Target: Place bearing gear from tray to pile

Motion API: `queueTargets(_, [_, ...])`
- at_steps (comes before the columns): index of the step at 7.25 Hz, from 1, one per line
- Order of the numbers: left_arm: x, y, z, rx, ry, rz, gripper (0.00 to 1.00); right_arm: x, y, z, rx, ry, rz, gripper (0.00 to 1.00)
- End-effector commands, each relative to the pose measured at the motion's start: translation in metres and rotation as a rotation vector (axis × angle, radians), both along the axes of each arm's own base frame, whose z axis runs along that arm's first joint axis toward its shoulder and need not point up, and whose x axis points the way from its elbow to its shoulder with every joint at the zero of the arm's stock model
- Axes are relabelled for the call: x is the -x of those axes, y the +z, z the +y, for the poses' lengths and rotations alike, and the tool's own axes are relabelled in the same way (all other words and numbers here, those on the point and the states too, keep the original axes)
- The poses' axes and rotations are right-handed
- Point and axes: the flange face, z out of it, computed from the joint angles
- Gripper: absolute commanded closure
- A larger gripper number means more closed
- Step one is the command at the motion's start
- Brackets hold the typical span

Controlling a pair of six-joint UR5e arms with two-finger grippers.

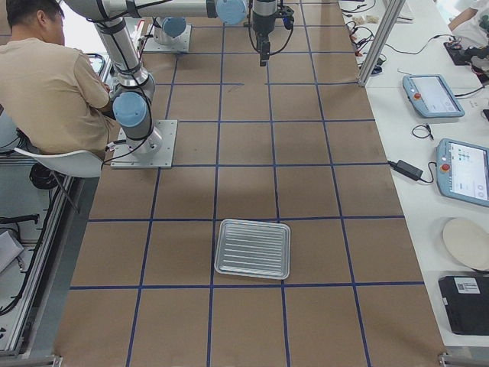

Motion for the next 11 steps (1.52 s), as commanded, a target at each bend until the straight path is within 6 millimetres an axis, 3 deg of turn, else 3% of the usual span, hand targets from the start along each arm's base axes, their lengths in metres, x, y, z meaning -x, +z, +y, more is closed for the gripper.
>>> queueTargets(1, [-0.037, -0.021, 0.005, 0.006, 0.008, 0.015, 1.00, 0.000, 0.000, 0.000, 0.000, -0.001, -0.001, 0.00])
queueTargets(4, [-0.041, -0.044, 0.001, -0.015, -0.025, 0.036, 1.00, 0.000, 0.000, 0.000, 0.000, -0.002, -0.001, 0.00])
queueTargets(11, [-0.052, -0.055, 0.002, -0.008, -0.040, 0.038, 1.00, 0.000, -0.001, 0.000, -0.002, -0.001, -0.001, 0.00])
